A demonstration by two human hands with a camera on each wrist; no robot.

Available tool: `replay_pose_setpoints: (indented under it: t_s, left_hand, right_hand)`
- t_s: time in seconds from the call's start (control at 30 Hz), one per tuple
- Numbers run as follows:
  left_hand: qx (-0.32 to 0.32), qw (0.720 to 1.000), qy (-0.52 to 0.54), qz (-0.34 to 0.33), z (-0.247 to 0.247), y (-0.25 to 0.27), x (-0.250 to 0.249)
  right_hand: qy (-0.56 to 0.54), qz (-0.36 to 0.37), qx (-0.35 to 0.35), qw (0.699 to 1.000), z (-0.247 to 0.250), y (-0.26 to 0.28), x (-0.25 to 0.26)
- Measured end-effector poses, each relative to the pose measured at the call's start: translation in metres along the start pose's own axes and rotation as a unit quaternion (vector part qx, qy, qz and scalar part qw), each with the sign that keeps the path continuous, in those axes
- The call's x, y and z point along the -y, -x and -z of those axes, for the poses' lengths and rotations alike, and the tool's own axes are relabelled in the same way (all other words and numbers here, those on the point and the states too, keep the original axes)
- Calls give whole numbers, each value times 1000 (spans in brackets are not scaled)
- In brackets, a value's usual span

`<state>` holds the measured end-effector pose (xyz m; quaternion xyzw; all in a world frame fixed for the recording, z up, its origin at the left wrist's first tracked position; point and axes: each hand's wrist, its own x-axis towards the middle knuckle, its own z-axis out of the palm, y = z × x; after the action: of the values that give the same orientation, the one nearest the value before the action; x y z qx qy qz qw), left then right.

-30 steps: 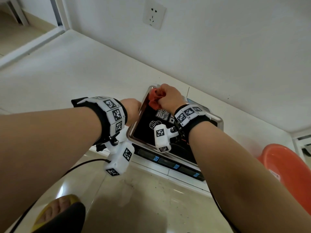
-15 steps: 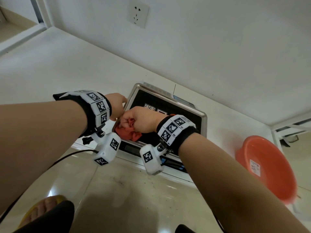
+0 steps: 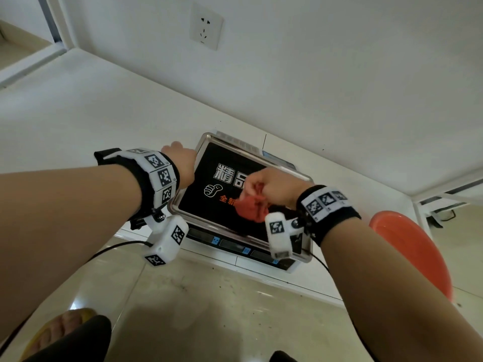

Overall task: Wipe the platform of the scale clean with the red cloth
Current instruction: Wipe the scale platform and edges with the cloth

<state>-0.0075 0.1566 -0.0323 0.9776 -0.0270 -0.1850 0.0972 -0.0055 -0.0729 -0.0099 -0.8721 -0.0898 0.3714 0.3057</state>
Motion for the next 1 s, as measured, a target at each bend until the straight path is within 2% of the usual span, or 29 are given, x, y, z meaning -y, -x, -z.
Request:
replay_pose_setpoints:
  t_s: [0.1, 0.2, 0.33, 0.43, 0.5, 0.53, 0.6, 0.73, 0.83, 0.9, 1.0]
  left_hand:
    - [-30, 999, -11, -34, -3, 0, -12]
    - [-47, 994, -36, -91, -5, -2, -26]
    - [11, 989, -53, -136, -7, 1, -45]
    - [54, 983, -99, -145, -7, 7, -61]
    - [71, 977, -125, -158, -7, 10, -71]
    - [78, 973, -138, -165, -7, 11, -75]
    - [87, 967, -161, -177, -7, 10, -82]
    - [107, 959, -199, -171, -10, 7, -90]
    - [116, 954, -220, -165, -13, 4, -96]
    - [120, 949, -240, -163, -12, 4, -100]
    - [122, 940, -270, -169, -11, 8, -105]
  right_hand:
    - [-139, -13, -100, 985, 6, -2, 1]
    - [-172, -21, -134, 976, -8, -19, 2]
    - [-105, 9, -63, 992, -25, -23, -8]
    - [-21, 18, 24, 999, -31, -2, -15]
    - [-8, 14, 43, 999, -27, 10, -21]
    - [-15, 12, 25, 999, -22, 16, -26]
    - [-78, 0, -57, 995, -6, 23, -37]
    - [-137, -43, -244, 959, 18, 20, -67]
    - [-151, -65, -283, 945, 13, 13, -77]
    - [-160, -54, -245, 955, 0, 15, -71]
    - [-121, -23, -89, 988, -19, 27, -56]
